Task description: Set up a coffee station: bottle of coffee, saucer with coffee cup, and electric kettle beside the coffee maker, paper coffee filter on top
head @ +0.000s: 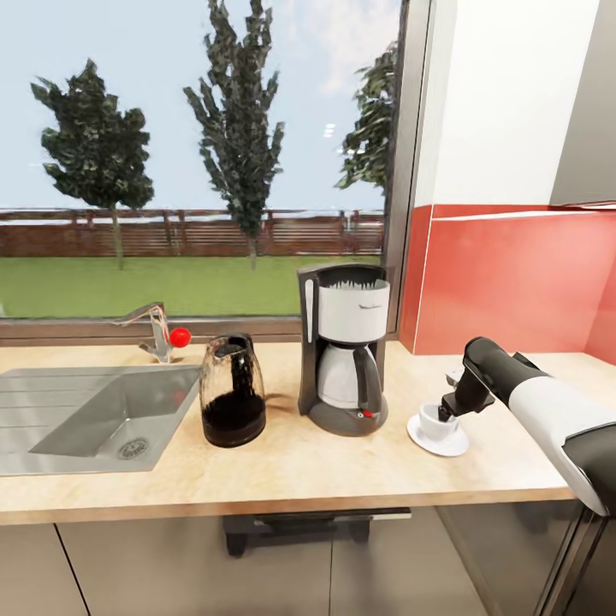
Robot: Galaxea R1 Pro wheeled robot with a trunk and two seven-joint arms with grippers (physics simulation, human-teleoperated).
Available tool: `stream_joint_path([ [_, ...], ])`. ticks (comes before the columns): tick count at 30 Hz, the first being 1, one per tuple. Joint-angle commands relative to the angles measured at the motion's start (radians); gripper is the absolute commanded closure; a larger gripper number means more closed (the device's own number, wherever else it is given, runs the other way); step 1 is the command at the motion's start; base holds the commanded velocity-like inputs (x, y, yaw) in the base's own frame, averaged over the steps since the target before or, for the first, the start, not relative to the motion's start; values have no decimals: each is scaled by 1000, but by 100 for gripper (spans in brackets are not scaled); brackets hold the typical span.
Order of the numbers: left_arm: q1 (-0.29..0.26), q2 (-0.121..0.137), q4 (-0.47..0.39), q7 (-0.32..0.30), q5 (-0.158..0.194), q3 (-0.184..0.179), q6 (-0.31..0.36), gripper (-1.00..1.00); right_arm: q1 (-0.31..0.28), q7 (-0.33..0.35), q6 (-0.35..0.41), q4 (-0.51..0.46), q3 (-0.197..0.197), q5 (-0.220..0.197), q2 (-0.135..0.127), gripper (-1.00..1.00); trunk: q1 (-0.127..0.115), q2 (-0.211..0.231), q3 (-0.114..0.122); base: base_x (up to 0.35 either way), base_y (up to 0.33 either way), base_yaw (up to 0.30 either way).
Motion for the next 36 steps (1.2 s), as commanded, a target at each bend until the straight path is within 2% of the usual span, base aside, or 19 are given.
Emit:
stream_joint_path([
  [1,-1,0,1,-5,11,-8,-2,-100,0,10,2,-2,1,10,0,-100,-4,7,2,0,0,0],
  [12,-1,0,1,-5,11,-9,-1,-100,-1,13,2,-3,1,10,-4,-100,-46,84,36,0,0,0],
  [17,-1,0,1,-4,11,-10,0,-100,-2,30,2,-18,-9,9,-35,-100,-65,119,52,0,0,0],
  [30,-1,-9,1,15,11,-11,-1,-100,-1,91,2,-42,-34,6,-49,-100,-115,210,93,0,0,0],
  [33,-1,-9,1,16,11,-11,-1,-100,-1,96,2,-44,-51,6,-63,-100,-127,231,102,0,0,0],
  [36,-1,-9,1,16,11,-11,-1,-100,-1,96,2,-69,-76,7,-94,-100,-138,252,112,0,0,0],
])
